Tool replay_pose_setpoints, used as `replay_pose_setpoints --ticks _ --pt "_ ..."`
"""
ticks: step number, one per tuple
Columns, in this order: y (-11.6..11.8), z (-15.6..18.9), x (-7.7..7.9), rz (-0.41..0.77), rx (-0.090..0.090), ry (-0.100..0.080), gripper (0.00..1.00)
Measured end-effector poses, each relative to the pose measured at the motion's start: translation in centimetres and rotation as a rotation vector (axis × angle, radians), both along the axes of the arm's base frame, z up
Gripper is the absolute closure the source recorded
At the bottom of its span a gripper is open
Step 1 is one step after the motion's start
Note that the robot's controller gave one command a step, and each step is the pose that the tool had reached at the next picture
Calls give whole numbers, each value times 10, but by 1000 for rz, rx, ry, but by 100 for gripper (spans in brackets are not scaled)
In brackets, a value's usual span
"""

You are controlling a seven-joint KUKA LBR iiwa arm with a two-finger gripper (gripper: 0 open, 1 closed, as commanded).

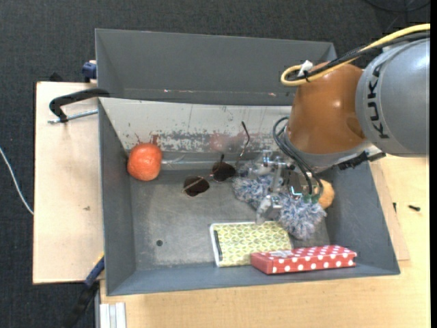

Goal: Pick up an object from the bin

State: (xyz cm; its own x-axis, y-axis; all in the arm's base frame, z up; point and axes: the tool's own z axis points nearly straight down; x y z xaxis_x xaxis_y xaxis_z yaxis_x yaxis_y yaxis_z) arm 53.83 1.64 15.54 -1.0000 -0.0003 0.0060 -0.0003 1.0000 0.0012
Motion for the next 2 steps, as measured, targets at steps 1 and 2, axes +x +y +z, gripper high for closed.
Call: replay_pose_setpoints --ticks 1,2 --pt "0 4 1 0 0 -7 0" --pt "-34 -35 31 -107 1 -15 0"
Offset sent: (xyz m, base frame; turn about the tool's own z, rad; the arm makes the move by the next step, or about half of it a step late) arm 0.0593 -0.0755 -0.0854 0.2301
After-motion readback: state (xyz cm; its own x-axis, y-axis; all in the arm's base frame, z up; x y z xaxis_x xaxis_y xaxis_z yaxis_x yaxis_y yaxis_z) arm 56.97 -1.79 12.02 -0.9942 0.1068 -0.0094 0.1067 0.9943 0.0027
